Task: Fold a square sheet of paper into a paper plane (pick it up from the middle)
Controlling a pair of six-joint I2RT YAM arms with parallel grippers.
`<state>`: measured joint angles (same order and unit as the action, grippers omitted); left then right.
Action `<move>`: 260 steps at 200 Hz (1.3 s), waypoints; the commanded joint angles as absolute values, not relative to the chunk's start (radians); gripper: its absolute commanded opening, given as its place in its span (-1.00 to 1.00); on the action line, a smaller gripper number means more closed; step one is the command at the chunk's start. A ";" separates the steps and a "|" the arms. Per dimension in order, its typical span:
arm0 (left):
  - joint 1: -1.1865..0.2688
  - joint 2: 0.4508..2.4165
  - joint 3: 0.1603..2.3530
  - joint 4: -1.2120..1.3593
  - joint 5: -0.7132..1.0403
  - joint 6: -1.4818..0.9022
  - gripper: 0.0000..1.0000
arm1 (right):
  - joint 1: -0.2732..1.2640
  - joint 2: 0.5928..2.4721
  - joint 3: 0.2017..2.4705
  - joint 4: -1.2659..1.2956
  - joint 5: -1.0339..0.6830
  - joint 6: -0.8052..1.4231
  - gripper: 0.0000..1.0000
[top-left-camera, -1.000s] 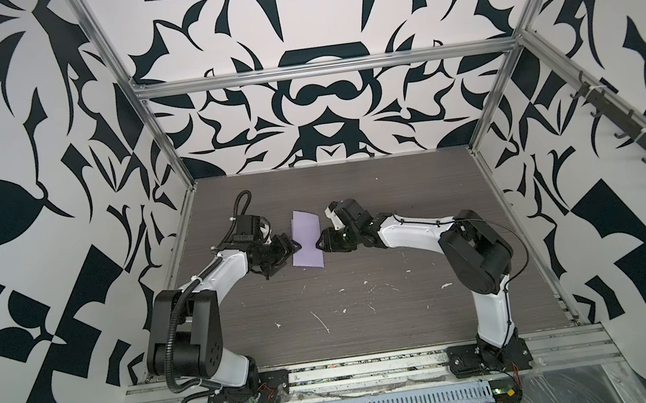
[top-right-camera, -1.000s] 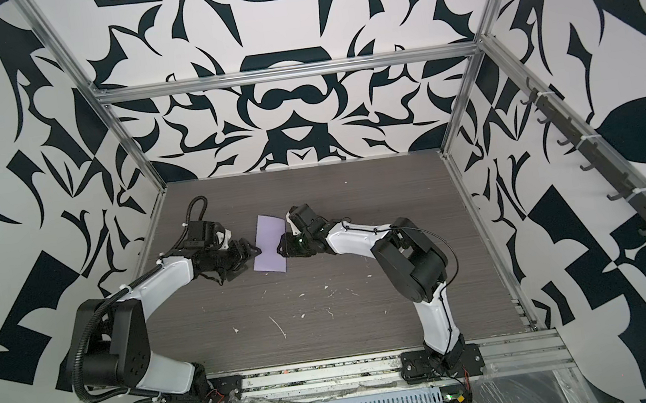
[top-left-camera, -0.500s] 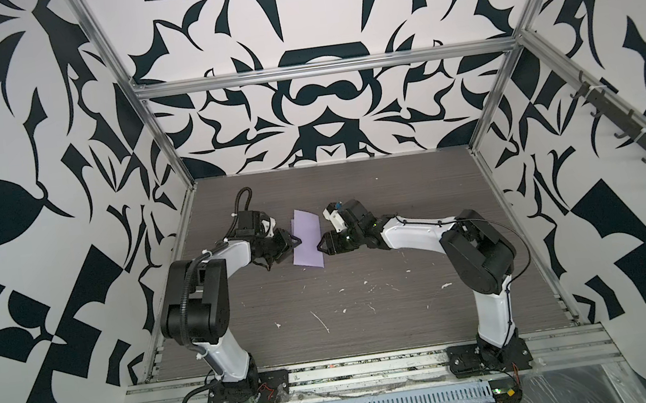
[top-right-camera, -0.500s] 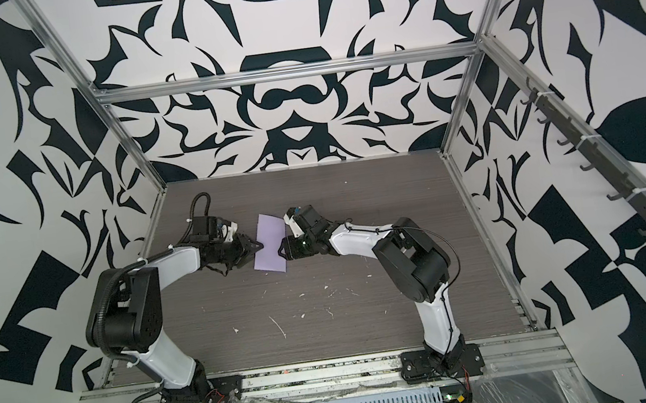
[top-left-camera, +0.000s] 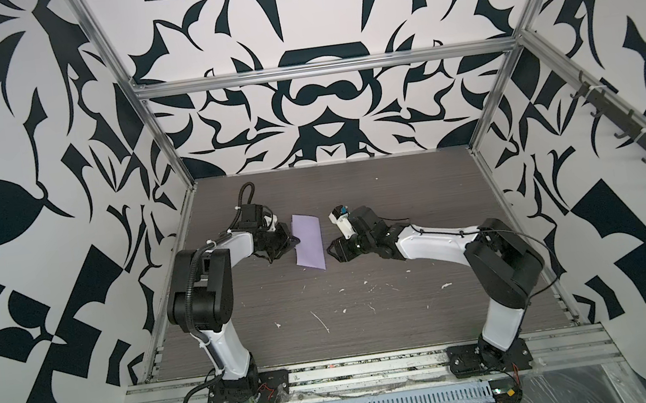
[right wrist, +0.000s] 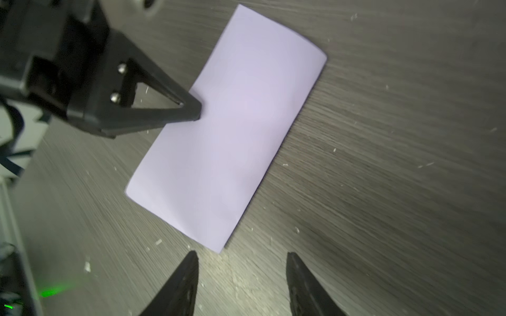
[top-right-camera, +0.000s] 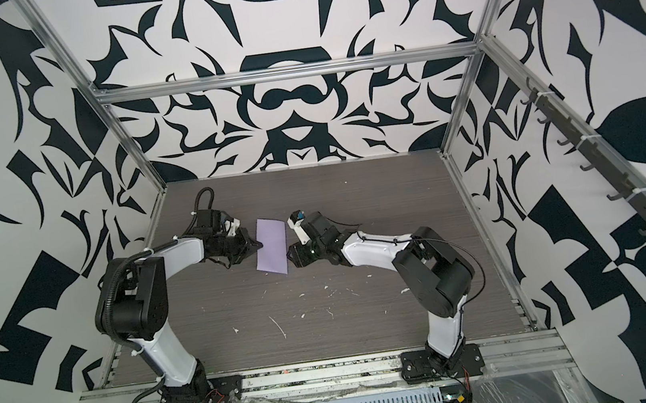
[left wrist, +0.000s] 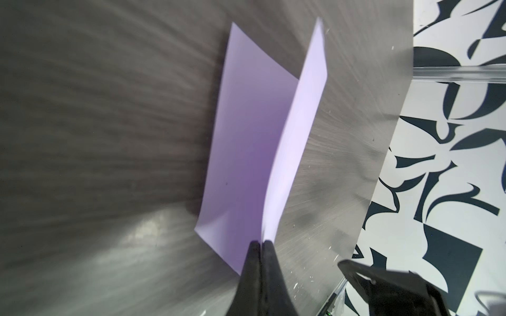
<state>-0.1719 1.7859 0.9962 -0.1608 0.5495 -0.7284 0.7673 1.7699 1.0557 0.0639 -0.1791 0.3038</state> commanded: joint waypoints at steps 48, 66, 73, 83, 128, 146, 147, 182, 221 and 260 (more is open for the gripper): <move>-0.265 1.685 0.939 -0.195 0.445 -0.986 -1.00 | 1.005 1.744 0.954 0.223 0.084 -0.104 0.13; -0.270 1.697 0.945 -0.199 0.457 -1.001 -1.00 | 1.028 1.776 0.955 0.282 0.168 -0.129 0.14; -0.271 1.700 0.947 -0.201 0.458 -1.006 -1.00 | 1.031 1.786 0.957 0.306 0.183 -0.136 0.15; -0.272 1.705 0.951 -0.209 0.460 -1.006 -1.00 | 1.034 1.800 0.963 0.337 0.246 -0.141 0.14; -0.272 1.719 0.962 -0.228 0.465 -1.006 -1.00 | 1.032 1.865 1.004 0.426 0.347 -0.179 0.07; -0.273 1.718 0.961 -0.235 0.458 -1.004 -1.00 | 1.032 1.864 1.003 0.452 0.359 -0.177 0.00; -0.272 1.718 0.961 -0.236 0.458 -1.003 -1.00 | 1.032 1.865 1.002 0.452 0.359 -0.177 -0.01; -0.272 1.726 0.965 -0.244 0.453 -0.996 -0.99 | 1.032 1.849 1.003 0.449 0.291 -0.163 -0.24; -0.273 1.730 0.968 -0.249 0.450 -0.989 -0.99 | 1.032 1.835 0.999 0.443 0.245 -0.143 -0.32; -0.273 1.735 0.972 -0.255 0.448 -0.985 -0.98 | 1.027 1.814 0.985 0.445 0.228 -0.132 -0.38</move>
<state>-0.2699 1.7142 0.9524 -0.2245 0.4595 -0.9939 1.0317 1.8835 0.9691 0.4141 0.2485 -0.1562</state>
